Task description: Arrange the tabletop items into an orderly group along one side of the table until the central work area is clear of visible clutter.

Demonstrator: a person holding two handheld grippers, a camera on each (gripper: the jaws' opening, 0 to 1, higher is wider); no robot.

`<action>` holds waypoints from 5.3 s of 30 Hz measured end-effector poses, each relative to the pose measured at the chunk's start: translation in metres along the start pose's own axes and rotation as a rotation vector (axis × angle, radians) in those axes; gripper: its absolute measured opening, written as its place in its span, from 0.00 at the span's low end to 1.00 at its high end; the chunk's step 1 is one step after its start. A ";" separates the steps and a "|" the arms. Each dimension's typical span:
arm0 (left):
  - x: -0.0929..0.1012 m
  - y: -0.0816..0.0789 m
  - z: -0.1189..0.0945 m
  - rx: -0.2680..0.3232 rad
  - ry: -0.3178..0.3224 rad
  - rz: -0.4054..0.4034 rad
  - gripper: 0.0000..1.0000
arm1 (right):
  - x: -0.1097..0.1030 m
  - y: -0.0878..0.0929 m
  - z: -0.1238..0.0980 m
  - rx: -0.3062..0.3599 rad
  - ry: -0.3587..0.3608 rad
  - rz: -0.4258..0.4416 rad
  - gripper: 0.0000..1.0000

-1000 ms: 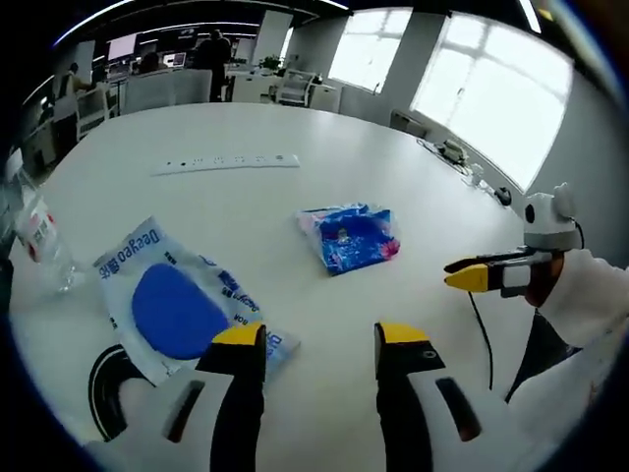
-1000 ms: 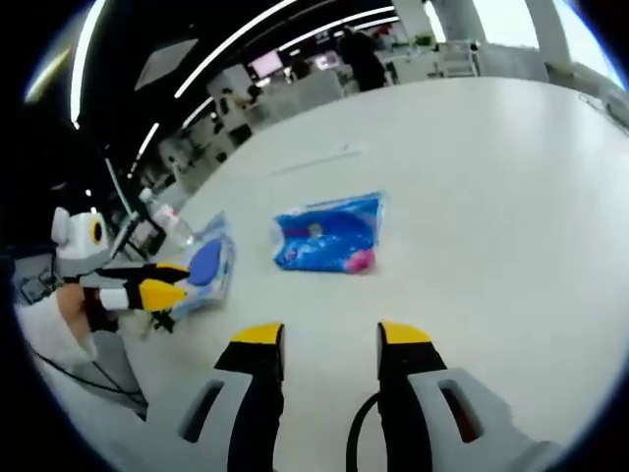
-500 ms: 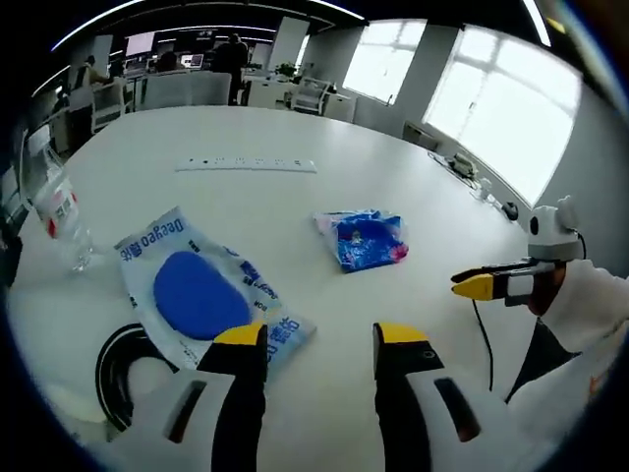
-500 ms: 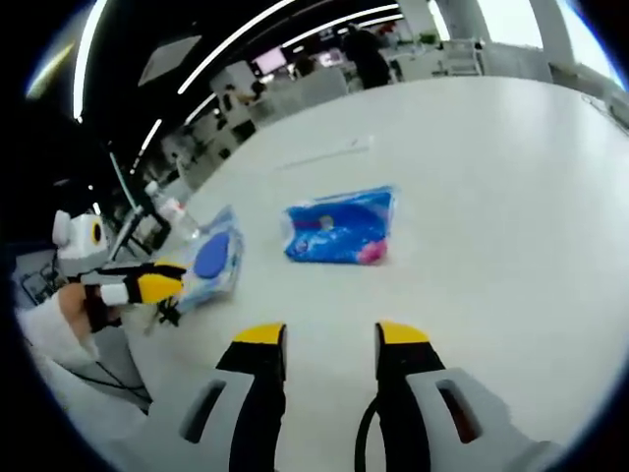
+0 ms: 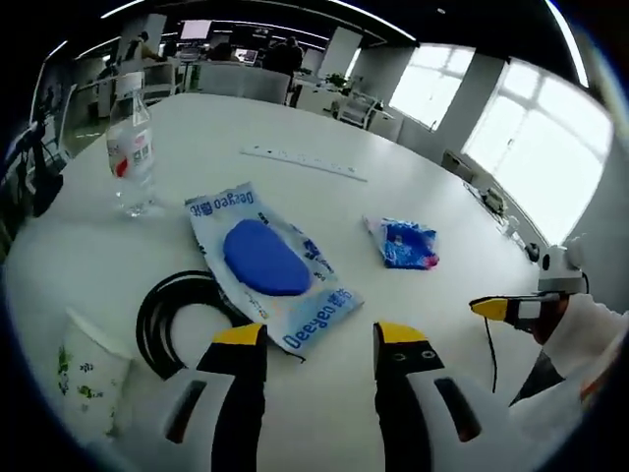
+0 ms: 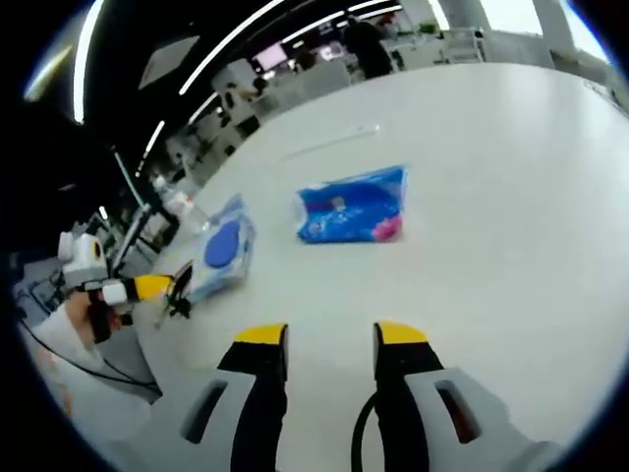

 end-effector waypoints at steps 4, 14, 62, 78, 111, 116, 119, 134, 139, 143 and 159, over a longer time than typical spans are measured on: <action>-0.007 0.002 -0.010 0.018 -0.028 -0.021 0.42 | -0.005 0.005 0.000 -0.022 -0.022 -0.017 0.33; -0.013 0.003 -0.012 0.035 -0.051 -0.051 0.41 | -0.011 0.007 0.002 -0.041 -0.052 -0.026 0.32; -0.101 -0.121 0.087 -0.179 -0.080 0.236 0.42 | -0.150 -0.008 0.078 -0.364 -0.400 0.316 0.27; -0.125 -0.114 0.115 -0.251 -0.122 0.199 0.35 | -0.170 -0.005 0.110 -0.401 -0.371 0.368 0.17; -0.091 -0.106 0.034 0.011 -0.117 0.103 0.00 | -0.122 -0.059 0.077 -0.061 -0.230 0.410 0.00; -0.073 -0.103 0.019 0.067 -0.084 0.074 0.00 | -0.113 -0.081 0.060 0.049 -0.204 0.391 0.00; -0.062 -0.102 0.011 0.094 -0.070 0.074 0.00 | -0.109 -0.094 0.053 0.115 -0.192 0.342 0.00; -0.048 -0.099 0.003 0.123 -0.038 0.089 0.00 | -0.101 -0.099 0.043 0.163 -0.152 0.262 0.00; -0.050 -0.100 0.007 0.118 -0.037 0.104 0.00 | -0.099 -0.100 0.050 0.153 -0.144 0.248 0.00; -0.056 -0.101 0.016 0.095 -0.039 0.104 0.00 | -0.096 -0.099 0.061 0.118 -0.121 0.134 0.00; -0.076 -0.099 0.056 0.003 -0.035 0.091 0.00 | -0.083 -0.109 0.105 0.039 -0.061 0.032 0.00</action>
Point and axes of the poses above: the point that each gripper's makers call its tool centre point, and the gripper's own axes: z roughly forward along the fingers, x roughly to its right, y roughly out of its underside, the point moved 10 cm from there along -z, roughly backward along the fingers, and after that the axes turned 11 degrees about y, right-handed, at the moved point
